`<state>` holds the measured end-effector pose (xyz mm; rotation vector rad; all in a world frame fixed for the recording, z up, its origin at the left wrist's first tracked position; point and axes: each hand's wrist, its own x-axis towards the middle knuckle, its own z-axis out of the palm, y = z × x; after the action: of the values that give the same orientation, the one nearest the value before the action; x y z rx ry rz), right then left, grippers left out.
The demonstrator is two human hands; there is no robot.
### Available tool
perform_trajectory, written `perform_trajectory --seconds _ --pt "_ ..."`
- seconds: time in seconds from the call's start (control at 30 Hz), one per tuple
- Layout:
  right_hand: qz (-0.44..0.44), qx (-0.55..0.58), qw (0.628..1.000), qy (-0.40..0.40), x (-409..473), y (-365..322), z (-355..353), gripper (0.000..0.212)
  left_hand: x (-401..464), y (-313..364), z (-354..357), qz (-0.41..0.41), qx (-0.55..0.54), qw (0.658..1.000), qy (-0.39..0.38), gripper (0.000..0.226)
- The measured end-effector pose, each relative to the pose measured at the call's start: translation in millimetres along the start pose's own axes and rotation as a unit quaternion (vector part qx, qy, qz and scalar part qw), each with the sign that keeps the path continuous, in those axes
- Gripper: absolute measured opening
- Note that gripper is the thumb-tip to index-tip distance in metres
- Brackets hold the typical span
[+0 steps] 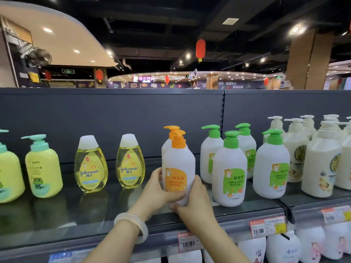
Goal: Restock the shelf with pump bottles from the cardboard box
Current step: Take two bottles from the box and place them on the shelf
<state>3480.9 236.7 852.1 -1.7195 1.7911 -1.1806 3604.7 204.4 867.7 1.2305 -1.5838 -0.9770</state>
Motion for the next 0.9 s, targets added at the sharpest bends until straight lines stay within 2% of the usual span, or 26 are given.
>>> perform_trajectory --seconds 0.07,0.13,0.2,0.23,0.3,0.37,0.4,0.43,0.47,0.53,0.57,0.7,0.9 --pt "0.003 0.000 1.000 -0.002 3.2 -1.0 0.2 0.067 -3.0 2.8 6.8 0.001 0.033 0.999 0.015 0.086" --pt "0.009 0.013 0.999 -0.033 5.1 -2.7 -4.5 0.060 -4.4 4.9 12.5 0.001 0.073 0.995 0.069 0.083" --pt "-0.011 -0.003 0.999 -0.047 1.0 -1.9 -11.1 0.058 -2.5 2.0 14.6 0.002 0.088 0.991 0.098 0.088" --pt "-0.043 -0.024 0.998 -0.028 -3.0 0.2 -15.2 0.058 -0.8 -0.3 15.1 0.001 0.092 0.991 0.102 0.089" --pt "-0.134 -0.048 0.986 0.084 -17.0 3.3 -28.4 0.059 1.8 -4.3 15.5 0.003 0.098 0.990 0.098 0.088" --pt "-0.181 -0.034 0.954 0.235 -24.4 11.8 -45.2 0.075 0.7 -3.8 15.8 0.008 0.094 0.991 0.097 0.087" --pt "-0.161 -0.013 0.945 0.286 -23.8 18.3 -55.0 0.087 -0.1 -2.9 16.2 0.009 0.091 0.991 0.096 0.087" --pt "-0.122 0.012 0.946 0.301 -20.0 26.9 -64.2 0.100 -1.3 -1.5 16.5 0.010 0.086 0.992 0.094 0.087" --pt "-0.064 0.039 0.957 0.281 -14.1 34.3 -72.0 0.115 -2.6 -0.7 17.1 0.010 0.079 0.993 0.092 0.085" --pt "0.008 0.105 0.974 0.200 -2.6 44.2 -80.9 0.137 -3.9 -0.5 18.0 0.014 0.057 0.994 0.090 0.079" --pt "0.017 0.127 0.977 0.170 2.8 48.5 -80.9 0.136 -4.8 0.4 18.3 0.016 0.048 0.995 0.090 0.076" --pt "0.042 0.108 0.983 0.141 15.2 58.4 -77.3 0.084 -6.8 1.5 19.4 0.015 0.043 0.995 0.088 0.075" --pt "0.015 0.104 0.987 0.123 22.1 60.9 -81.2 0.061 -8.4 7.0 25.4 0.011 0.043 0.994 0.095 0.074"
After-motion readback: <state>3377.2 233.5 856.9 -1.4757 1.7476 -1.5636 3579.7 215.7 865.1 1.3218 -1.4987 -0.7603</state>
